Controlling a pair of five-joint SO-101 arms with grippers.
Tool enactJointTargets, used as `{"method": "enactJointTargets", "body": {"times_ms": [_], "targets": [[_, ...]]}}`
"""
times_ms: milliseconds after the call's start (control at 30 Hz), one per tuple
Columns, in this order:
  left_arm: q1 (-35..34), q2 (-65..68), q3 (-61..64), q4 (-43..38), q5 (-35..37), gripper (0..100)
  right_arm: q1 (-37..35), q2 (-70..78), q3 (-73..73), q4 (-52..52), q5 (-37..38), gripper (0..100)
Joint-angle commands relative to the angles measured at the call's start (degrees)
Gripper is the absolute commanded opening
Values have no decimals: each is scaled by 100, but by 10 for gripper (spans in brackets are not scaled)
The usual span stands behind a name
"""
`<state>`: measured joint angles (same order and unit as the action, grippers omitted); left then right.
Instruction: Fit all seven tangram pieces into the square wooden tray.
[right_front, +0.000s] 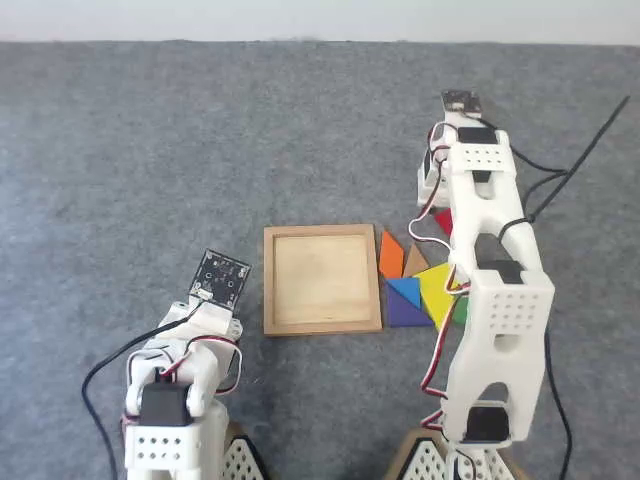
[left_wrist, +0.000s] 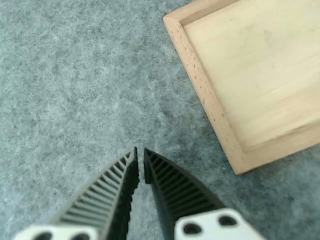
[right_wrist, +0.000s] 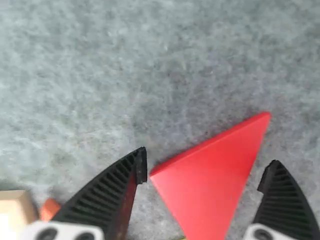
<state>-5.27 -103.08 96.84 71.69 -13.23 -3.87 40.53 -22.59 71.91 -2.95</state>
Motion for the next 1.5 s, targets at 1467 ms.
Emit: {"method": "enactJointTargets", "body": {"times_ms": [1467], "targets": [[-26,-132,-48,26,-44,19,-145,-919,264,1842,4791,400]]}}
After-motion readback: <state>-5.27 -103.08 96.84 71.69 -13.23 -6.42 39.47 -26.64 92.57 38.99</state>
